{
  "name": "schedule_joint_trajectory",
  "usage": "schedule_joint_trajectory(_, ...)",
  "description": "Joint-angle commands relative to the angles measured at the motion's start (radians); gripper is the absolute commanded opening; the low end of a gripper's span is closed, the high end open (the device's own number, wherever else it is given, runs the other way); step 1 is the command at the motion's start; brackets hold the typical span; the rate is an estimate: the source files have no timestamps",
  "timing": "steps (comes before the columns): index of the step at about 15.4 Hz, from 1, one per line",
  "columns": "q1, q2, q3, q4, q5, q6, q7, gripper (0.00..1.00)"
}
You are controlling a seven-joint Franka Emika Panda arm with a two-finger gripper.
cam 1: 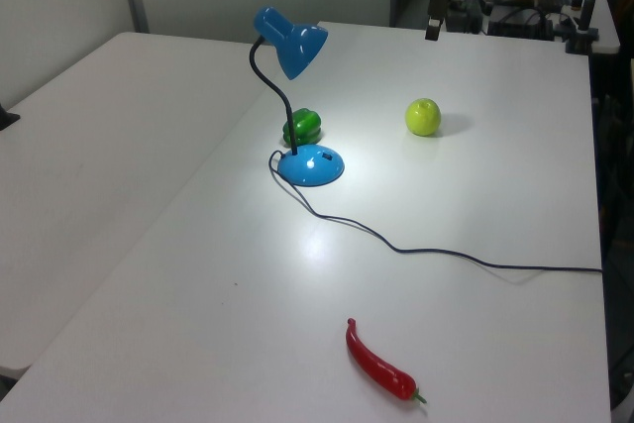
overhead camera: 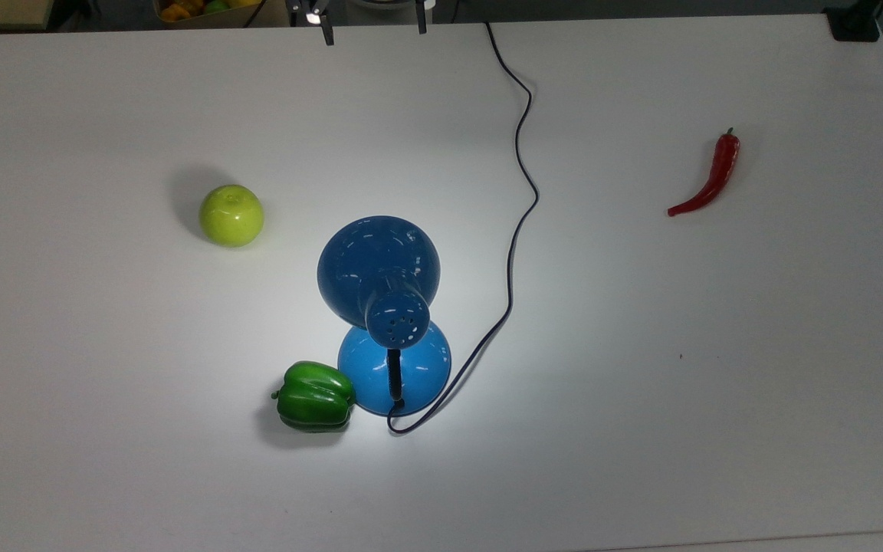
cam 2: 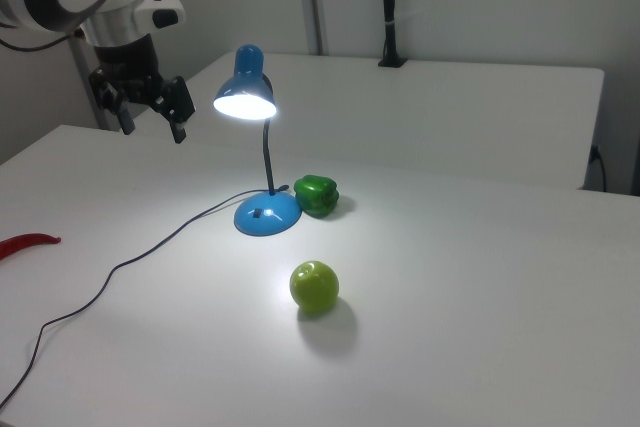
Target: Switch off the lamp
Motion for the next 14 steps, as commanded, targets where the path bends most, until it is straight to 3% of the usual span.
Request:
schedule_joint_trajectory(1, -0.001, 0.000, 0.004, 0.000, 0.006, 0.003, -0.023, 0.61)
schedule_joint_trajectory(3, -0.001, 0.000, 0.004, 0.000, 0.007, 0.003, -0.023, 0.42)
schedule_joint_trajectory(8, -0.005, 0.000, 0.004, -0.002, 0.013, 0.003, -0.023, 0.13)
schedule_joint_trajectory(12, -0.005, 0.002, 0.004, -0.002, 0.016, 0.003, -0.022, 0.00)
schedule_joint_trajectory(14, -0.002, 0.003, 0.004, -0.008, 0.016, 0.006, -0.023, 0.00)
